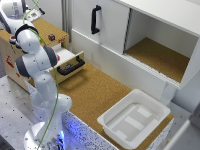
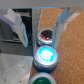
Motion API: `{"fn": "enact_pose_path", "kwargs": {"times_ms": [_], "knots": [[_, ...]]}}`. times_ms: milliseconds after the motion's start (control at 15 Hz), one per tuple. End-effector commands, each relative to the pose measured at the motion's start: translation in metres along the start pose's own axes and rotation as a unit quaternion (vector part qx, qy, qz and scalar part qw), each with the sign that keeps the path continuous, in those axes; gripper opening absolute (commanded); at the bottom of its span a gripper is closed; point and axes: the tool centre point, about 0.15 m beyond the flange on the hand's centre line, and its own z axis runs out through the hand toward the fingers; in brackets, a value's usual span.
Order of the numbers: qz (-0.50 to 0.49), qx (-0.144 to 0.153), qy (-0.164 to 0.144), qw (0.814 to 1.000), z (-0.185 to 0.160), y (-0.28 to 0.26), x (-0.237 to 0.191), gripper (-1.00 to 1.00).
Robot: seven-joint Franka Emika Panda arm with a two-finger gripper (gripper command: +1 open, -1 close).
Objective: Switch off the blue light
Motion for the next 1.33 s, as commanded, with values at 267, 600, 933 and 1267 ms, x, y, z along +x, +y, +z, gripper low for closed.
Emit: {"fn": "enact_pose_path", "kwargs": {"times_ms": [267, 600, 933, 1267], "knots": [[-0.030, 0.041, -0.073, 0.996, 0.027, 0.016, 0.048, -1.00], [-0.025, 0.061, -0.071, 0.995, 0.054, 0.013, 0.046, -1.00], [-0.015, 0.064, -0.072, 0.995, 0.074, 0.028, 0.034, -1.00], [-0.013, 0.081, -0.070, 0.994, 0.091, 0.028, 0.031, -1.00]]}}
